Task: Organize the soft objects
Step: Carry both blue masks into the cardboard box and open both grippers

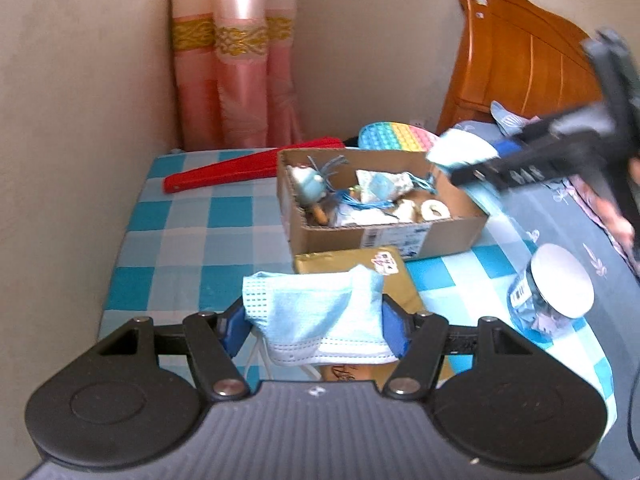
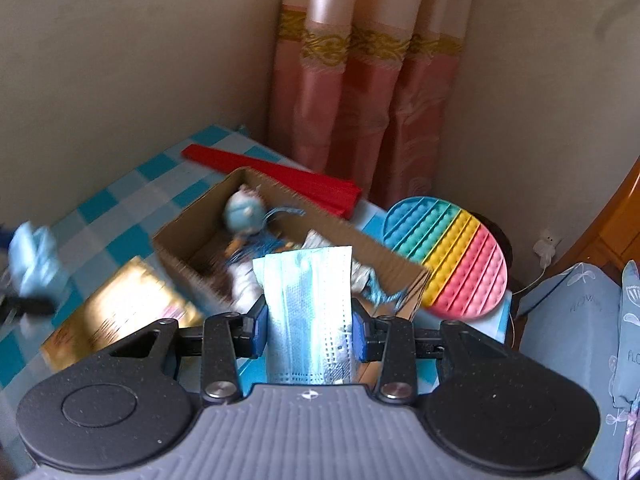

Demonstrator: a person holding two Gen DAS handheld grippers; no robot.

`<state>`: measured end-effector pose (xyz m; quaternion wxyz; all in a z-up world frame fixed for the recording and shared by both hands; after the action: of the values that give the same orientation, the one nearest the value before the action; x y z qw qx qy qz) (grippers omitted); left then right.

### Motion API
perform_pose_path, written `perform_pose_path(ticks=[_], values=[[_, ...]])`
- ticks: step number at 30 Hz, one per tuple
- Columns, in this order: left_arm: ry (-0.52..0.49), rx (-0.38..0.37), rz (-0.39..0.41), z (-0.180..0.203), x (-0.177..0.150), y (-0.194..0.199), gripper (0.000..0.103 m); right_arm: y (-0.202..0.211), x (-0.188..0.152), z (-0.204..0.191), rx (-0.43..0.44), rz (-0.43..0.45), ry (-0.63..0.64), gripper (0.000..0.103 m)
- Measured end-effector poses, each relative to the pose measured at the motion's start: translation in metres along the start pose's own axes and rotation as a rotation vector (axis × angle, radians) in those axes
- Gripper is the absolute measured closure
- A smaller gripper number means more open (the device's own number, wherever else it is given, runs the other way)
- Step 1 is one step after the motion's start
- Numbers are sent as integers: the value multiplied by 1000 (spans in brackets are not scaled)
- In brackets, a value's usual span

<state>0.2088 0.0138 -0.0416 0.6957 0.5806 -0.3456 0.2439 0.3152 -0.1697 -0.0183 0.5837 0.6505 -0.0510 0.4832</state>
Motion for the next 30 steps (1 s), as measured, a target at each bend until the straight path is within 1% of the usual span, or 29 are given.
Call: perform_pose_path(ticks=[2, 3, 4, 5, 7, 8, 11, 13, 15, 17, 19, 21, 23, 26, 30], values=[[-6, -4, -11, 4, -1, -2, 38, -12, 7, 6, -12, -2, 1, 58], [-11, -1, -13, 5, -2, -3, 38, -18, 9, 8, -17, -4, 1, 55], [-17, 1, -16, 5, -1, -4, 38, -24, 11, 11, -24, -5, 2, 47], [-18, 3, -17, 5, -1, -5, 38, -30, 12, 14, -37, -1, 6, 35], [-23, 6, -18, 6, 0, -7, 38, -38, 13, 18, -50, 3, -3, 18], [-25, 9, -20, 6, 0, -8, 38, -41, 12, 21, -53, 8, -14, 13], [-37, 11, -24, 8, 3, -12, 38, -42, 7, 22, -25, 14, -48, 13], [-46, 10, -23, 9, 5, -12, 38, -38, 4, 21, -23, 23, -57, 11], [-58, 6, -19, 12, 10, -13, 38, -32, -1, 20, -20, 22, -79, 7], [-76, -4, -16, 17, 15, -13, 38, -23, -6, 18, -5, 27, -113, 0], [-90, -9, -17, 20, 20, -15, 38, -12, -13, 15, 3, 39, -151, 0], [-101, -16, -18, 22, 26, -18, 38, -3, -21, 10, 9, 27, -178, 0], [-106, -25, -16, 24, 34, -22, 38, 5, -30, 4, -7, 17, -191, 0], [-107, -36, -12, 26, 47, -28, 38, 15, -46, -4, -57, -3, -215, 0], [-121, -49, -11, 31, 66, -40, 38, 29, -65, -16, -128, 20, -229, 0]])
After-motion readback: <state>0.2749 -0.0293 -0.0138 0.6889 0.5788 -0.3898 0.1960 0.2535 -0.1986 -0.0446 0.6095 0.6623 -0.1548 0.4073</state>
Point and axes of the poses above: each gripper's, at about its wrist camera, not at the fingertips, and y roughly against the way its jaws point, z to its right, x to its top, the point moved 9 cm from there along -y, roughly the way its jaws point, and after that the axes turned 5 degrees about z, right-handed, at the moved point
